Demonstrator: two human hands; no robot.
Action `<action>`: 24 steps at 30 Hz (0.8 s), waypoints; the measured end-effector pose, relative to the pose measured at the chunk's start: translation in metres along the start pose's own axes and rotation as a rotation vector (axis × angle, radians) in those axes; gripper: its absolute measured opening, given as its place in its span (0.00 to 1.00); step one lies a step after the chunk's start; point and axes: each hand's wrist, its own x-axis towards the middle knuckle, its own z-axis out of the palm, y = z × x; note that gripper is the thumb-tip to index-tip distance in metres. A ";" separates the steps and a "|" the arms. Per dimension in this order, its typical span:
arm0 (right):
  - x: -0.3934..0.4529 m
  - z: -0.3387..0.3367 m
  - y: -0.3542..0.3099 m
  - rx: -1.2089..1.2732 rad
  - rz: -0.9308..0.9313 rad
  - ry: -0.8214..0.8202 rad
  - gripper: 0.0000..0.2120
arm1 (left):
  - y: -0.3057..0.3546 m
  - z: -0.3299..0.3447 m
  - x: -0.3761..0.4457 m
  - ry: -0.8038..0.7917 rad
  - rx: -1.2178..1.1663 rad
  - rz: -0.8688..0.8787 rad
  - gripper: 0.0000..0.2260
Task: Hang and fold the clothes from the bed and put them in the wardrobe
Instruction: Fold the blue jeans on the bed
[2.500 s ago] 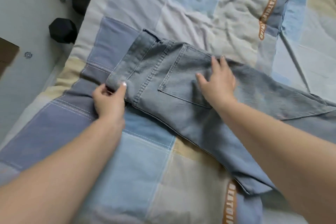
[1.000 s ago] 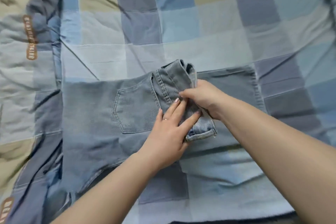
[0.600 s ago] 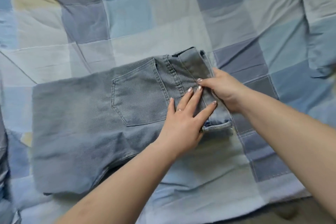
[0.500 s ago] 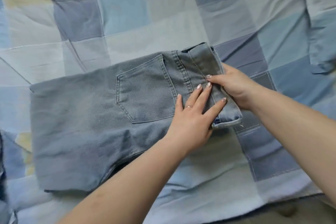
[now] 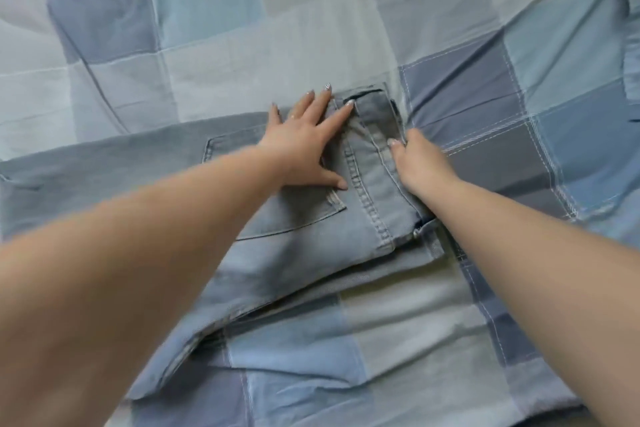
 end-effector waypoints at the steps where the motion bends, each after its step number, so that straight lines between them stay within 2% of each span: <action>1: 0.003 -0.001 0.001 -0.007 -0.011 -0.007 0.17 | -0.002 -0.004 0.011 -0.069 0.003 -0.004 0.55; 3: 0.004 -0.007 0.003 0.034 -0.033 -0.025 0.20 | 0.000 -0.012 0.018 -0.125 0.025 -0.029 0.56; 4: -0.001 -0.011 0.004 0.070 -0.030 -0.040 0.23 | 0.003 -0.013 0.014 -0.078 0.032 -0.021 0.55; 6: -0.018 -0.018 0.007 0.068 -0.037 -0.043 0.28 | 0.010 -0.003 -0.006 0.171 0.030 0.071 0.48; 8: -0.039 -0.018 0.016 -0.095 -0.090 0.006 0.29 | 0.020 0.014 -0.027 0.387 -0.001 0.223 0.38; 9: -0.049 -0.018 0.021 -0.158 -0.121 0.024 0.27 | 0.026 0.019 -0.031 0.386 0.011 0.264 0.37; 12: -0.059 -0.012 0.031 -0.136 -0.156 0.072 0.25 | 0.036 0.022 -0.014 0.148 0.103 0.211 0.34; 14: -0.057 -0.008 0.033 -0.099 -0.121 0.086 0.27 | 0.037 0.016 -0.002 0.039 0.068 0.202 0.31; 15: -0.056 -0.007 0.033 -0.103 -0.106 0.092 0.29 | 0.037 0.013 -0.001 0.042 0.006 0.215 0.29; 17: -0.063 -0.002 0.031 -0.211 -0.131 0.169 0.36 | 0.034 0.011 -0.017 0.175 -0.131 0.228 0.25; 19: -0.072 0.003 0.023 -0.378 -0.327 0.352 0.39 | 0.029 0.018 -0.047 0.362 -0.226 0.145 0.23; 21: -0.084 0.021 0.000 -0.438 -0.571 0.454 0.35 | 0.020 0.038 -0.084 0.427 -0.260 -0.002 0.24; 23: -0.096 0.052 -0.031 -0.417 -0.729 0.435 0.28 | 0.010 0.063 -0.112 0.405 -0.245 -0.117 0.26; 24: -0.102 0.067 -0.048 -0.429 -0.770 0.369 0.26 | 0.003 0.076 -0.123 0.377 -0.227 -0.156 0.27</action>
